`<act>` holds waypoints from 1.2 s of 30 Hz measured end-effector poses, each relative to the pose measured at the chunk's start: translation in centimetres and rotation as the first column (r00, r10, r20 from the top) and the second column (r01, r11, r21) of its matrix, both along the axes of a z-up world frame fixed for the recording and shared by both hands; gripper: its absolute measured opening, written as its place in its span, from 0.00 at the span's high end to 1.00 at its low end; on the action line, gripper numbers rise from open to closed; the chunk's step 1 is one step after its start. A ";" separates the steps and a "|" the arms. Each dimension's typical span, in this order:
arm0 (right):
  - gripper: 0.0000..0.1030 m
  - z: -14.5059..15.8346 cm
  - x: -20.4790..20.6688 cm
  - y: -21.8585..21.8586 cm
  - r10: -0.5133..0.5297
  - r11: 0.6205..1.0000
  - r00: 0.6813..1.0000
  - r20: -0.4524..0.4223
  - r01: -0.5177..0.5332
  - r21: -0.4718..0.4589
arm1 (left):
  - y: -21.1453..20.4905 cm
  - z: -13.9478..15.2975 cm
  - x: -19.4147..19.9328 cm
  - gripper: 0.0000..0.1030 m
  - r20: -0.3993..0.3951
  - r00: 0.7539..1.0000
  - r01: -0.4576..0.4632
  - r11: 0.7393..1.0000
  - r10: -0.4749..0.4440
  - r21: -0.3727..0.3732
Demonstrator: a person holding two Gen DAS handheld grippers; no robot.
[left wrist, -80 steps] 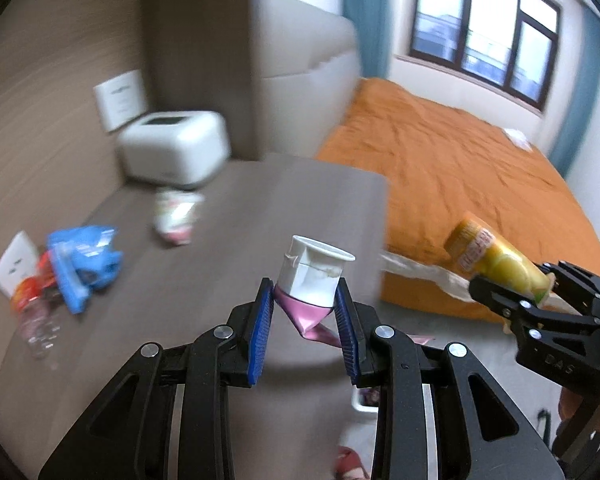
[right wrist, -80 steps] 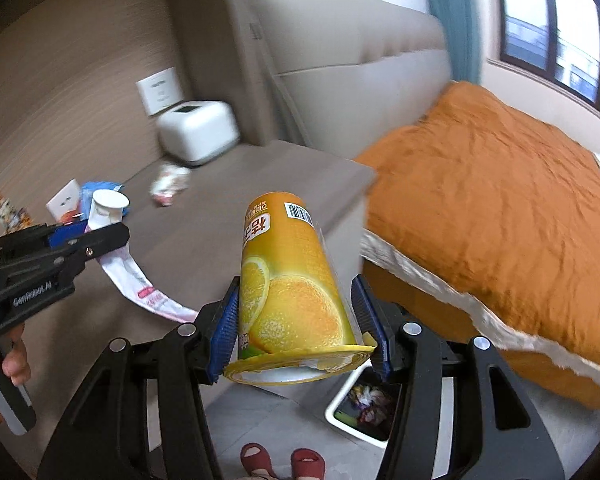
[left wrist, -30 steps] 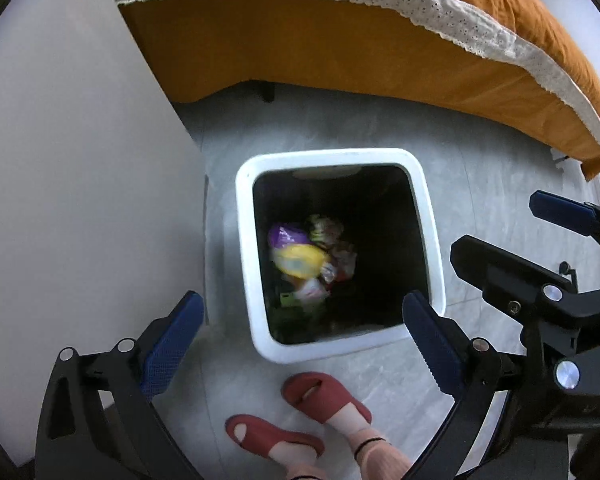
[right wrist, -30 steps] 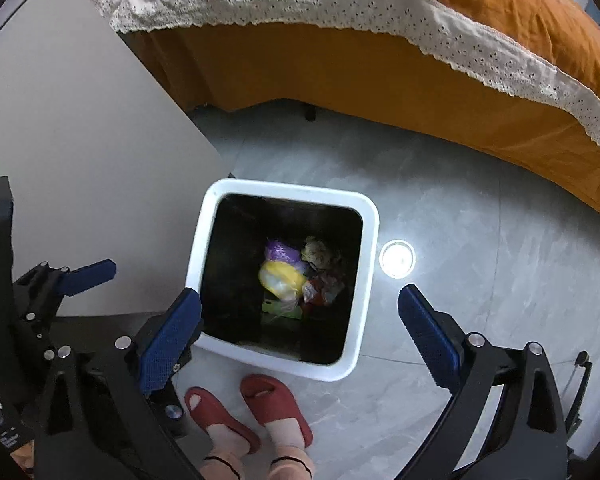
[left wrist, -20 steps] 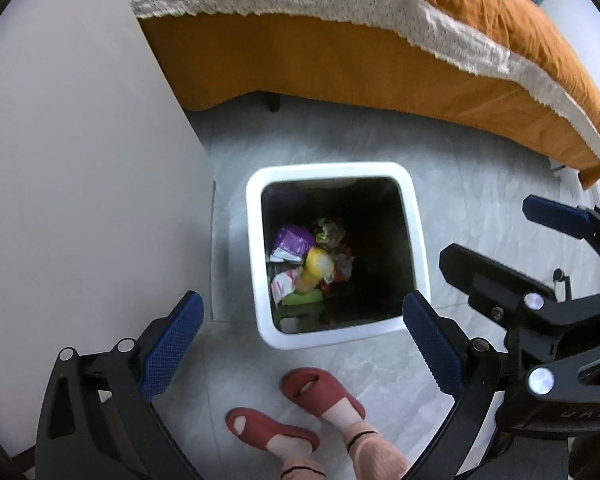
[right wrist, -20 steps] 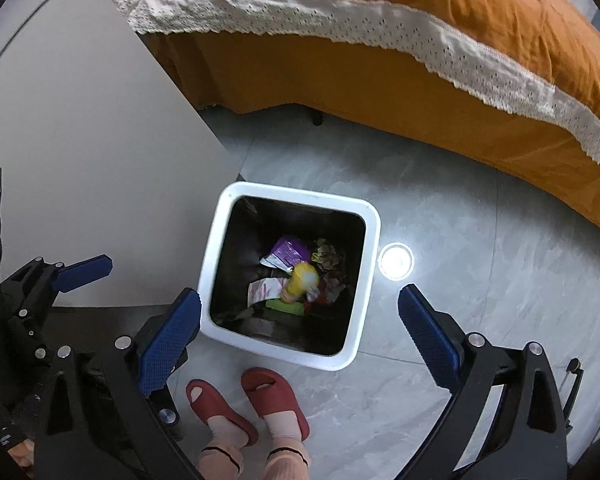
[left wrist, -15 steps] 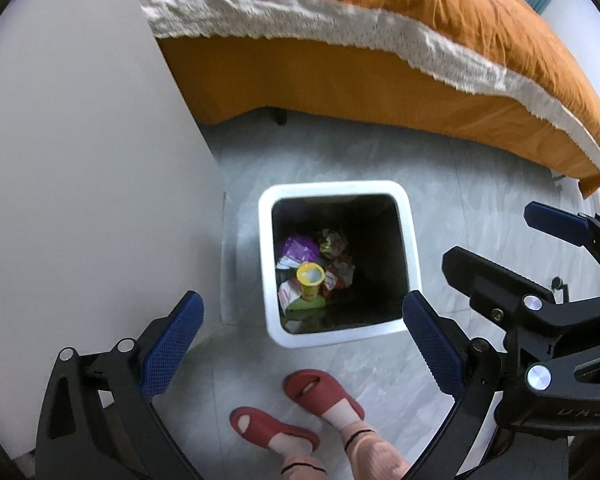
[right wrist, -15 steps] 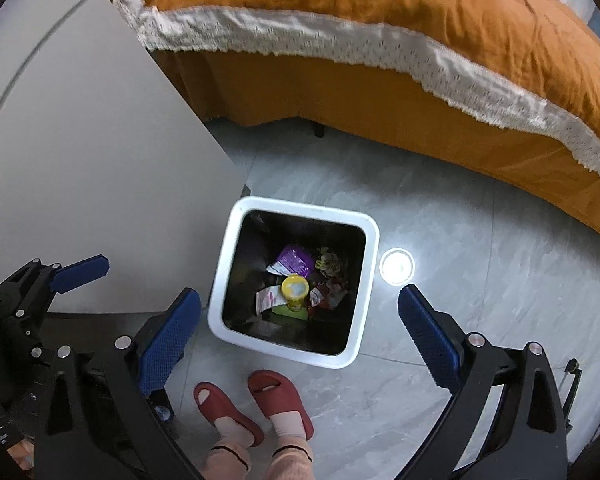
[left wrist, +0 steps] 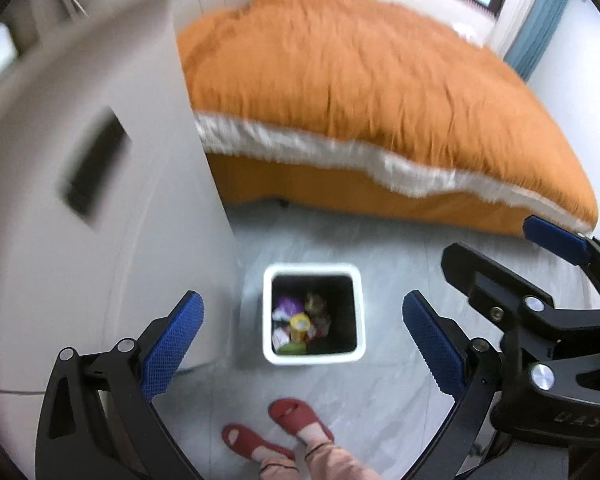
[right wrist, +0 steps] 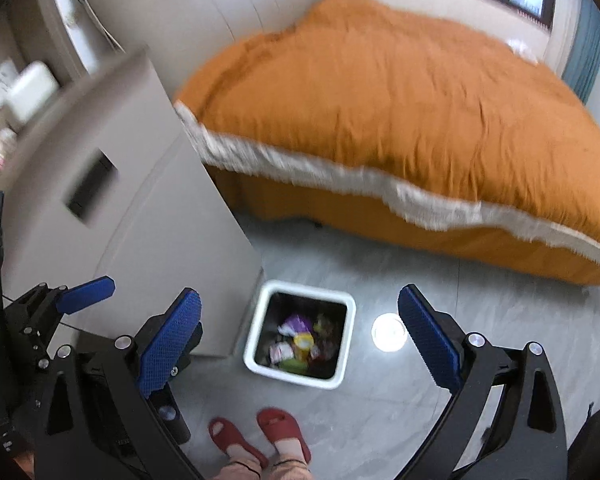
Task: Collect trash
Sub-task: 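Move both tools back up to the desk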
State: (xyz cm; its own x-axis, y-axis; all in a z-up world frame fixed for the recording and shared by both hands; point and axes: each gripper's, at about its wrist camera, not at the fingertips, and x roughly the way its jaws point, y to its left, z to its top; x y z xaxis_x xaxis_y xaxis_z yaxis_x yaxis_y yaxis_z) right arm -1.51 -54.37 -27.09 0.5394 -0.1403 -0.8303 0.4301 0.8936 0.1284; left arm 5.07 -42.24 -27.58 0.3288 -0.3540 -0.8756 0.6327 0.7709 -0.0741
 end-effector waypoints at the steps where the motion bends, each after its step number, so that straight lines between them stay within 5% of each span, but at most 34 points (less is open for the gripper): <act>1: 0.05 1.4 0.1 0.2 0.007 1.000 1.000 0.024 -0.007 -0.003 | 0.3 1.2 0.0 0.05 0.023 1.000 -0.007 1.000 0.007 -0.006; 8: 0.05 9.6 1.8 2.9 0.096 0.995 0.976 0.195 -0.095 -0.016 | 4.7 10.3 1.1 0.05 0.191 0.977 -0.079 0.994 0.091 -0.071; 17: 0.05 15.1 6.7 10.9 0.290 0.954 0.907 0.304 -0.300 -0.013 | 14.2 16.3 3.3 0.05 0.326 0.896 -0.279 0.954 0.300 -0.108; 25: 0.05 17.8 11.3 21.2 0.518 0.846 0.793 0.321 -0.531 -0.053 | 25.5 18.1 5.3 0.05 0.345 0.782 -0.508 0.851 0.519 -0.132; 36: 0.05 18.4 17.9 33.1 0.690 0.709 0.657 0.302 -0.698 -0.102 | 37.4 17.5 8.7 0.05 0.381 0.598 -0.722 0.680 0.705 -0.124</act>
